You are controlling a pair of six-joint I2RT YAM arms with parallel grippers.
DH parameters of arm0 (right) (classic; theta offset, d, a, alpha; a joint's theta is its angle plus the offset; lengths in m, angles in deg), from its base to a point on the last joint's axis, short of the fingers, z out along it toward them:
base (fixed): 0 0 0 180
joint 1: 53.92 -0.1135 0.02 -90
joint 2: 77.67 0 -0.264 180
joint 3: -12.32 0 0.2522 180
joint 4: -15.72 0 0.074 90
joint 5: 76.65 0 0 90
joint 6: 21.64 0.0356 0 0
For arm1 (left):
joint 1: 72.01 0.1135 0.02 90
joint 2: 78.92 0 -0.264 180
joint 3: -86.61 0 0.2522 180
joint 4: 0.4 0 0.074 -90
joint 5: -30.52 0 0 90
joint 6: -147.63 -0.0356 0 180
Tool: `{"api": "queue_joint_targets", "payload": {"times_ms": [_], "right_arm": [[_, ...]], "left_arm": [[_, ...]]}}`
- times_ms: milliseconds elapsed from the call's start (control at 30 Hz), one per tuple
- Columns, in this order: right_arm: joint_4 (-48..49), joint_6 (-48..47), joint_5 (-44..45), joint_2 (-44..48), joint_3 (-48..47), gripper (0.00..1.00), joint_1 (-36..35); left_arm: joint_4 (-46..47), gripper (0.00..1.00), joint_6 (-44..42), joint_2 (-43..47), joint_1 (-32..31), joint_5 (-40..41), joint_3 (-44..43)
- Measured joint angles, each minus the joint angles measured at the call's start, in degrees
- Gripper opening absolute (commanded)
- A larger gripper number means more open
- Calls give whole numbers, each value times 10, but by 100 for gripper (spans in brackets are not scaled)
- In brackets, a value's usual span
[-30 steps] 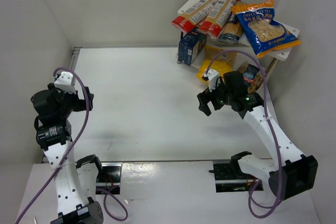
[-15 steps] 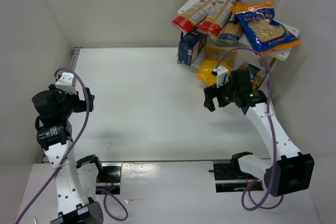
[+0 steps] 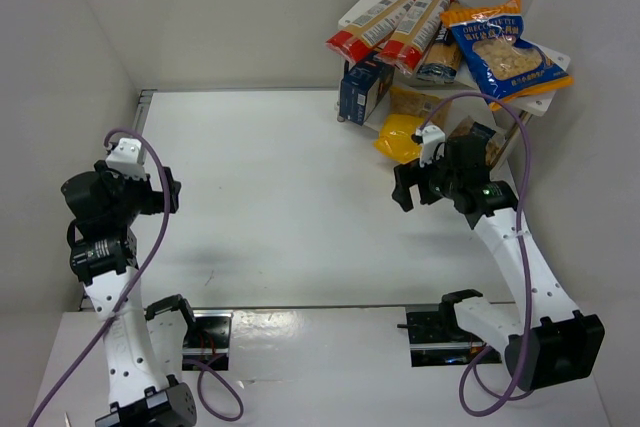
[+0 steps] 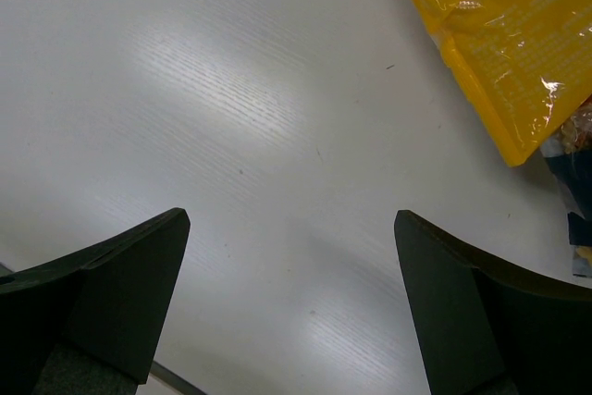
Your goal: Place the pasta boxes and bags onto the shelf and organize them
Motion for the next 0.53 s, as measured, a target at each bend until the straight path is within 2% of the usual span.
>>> {"api": "queue_joint_targets", "payload": {"times_ms": [533], "right_arm": [[0,-2,-1,1,1,100,0]], "left_arm": [[-1,100,0,-2,0,-7,0]]}}
